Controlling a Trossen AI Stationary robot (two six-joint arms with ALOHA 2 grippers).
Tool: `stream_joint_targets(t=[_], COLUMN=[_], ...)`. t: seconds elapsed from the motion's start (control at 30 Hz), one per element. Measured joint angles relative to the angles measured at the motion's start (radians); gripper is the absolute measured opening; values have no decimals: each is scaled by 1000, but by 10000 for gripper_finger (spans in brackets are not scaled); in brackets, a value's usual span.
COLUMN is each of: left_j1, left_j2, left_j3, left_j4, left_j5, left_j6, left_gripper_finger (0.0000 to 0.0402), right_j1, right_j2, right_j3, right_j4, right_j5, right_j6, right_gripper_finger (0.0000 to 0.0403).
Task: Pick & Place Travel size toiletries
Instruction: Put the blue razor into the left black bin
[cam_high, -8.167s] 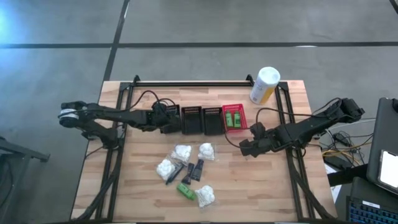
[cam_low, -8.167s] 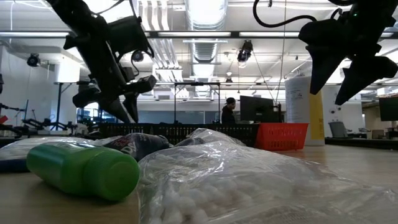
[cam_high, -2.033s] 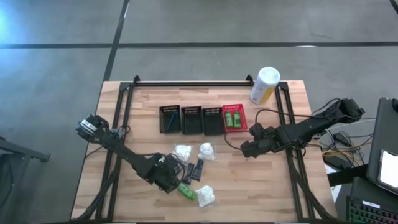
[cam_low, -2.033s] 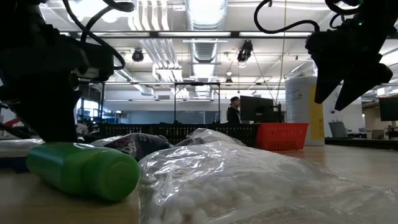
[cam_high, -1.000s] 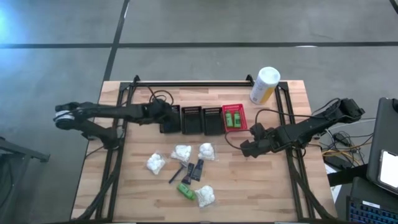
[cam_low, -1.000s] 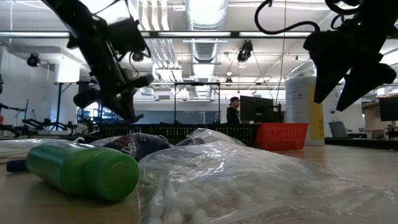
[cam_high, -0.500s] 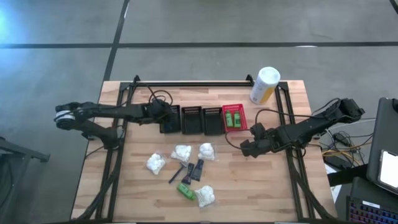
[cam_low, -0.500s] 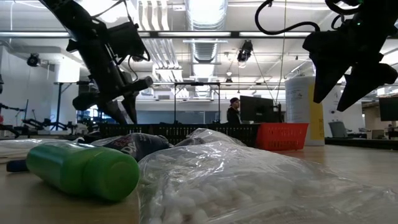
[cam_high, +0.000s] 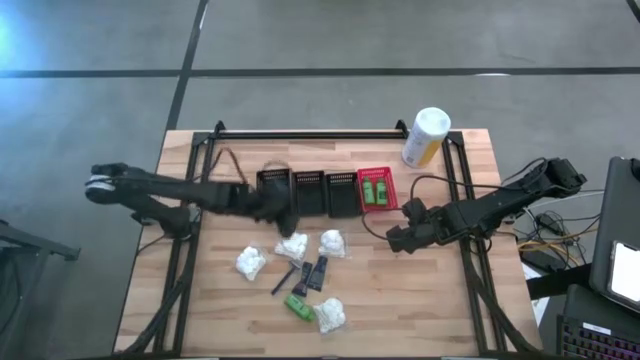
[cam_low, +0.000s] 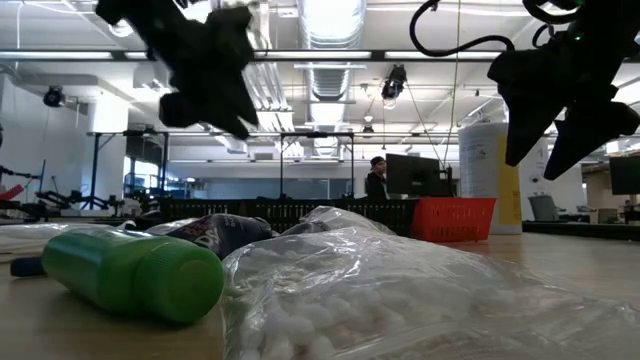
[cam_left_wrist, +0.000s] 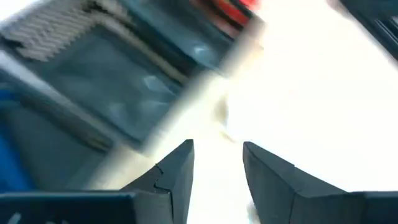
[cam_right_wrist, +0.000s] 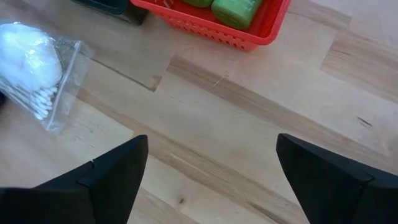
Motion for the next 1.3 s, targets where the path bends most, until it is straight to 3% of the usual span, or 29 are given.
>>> stream_joint_targets(t=[0.13, 0.27, 0.4, 0.7, 0.9, 1.0, 1.3], left_j1=[-223, -416, -509, -554, -555, -553, -549], left_j2=[18, 61, 126, 287, 417, 466, 537], left_j3=[6, -1, 0, 32, 186, 264, 294], left_j4=[0, -4, -1, 51, -201, -362, -279], left_j5=[-56, -221, -217, -137, -171, -197, -167], left_j6=[-61, -208, -349, -349, -439, -584, -577], left_gripper_finger=[142, 145, 169, 250, 251, 250, 250], right_j1=[0, 0, -1, -1, -23, -38, -76], right_j2=[0, 0, 0, 0, 0, 0, -2], right_j3=[0, -1, -4, -4, -4, -4, -5], right_j4=[4, 4, 4, -5, -4, 0, 5], right_j5=[-3, -2, 1, 3, 43, 53, 81], right_j6=[-34, -77, -75, -46, -133, -236, -434], right_gripper_finger=[340, 336, 339, 363, 364, 363, 357])
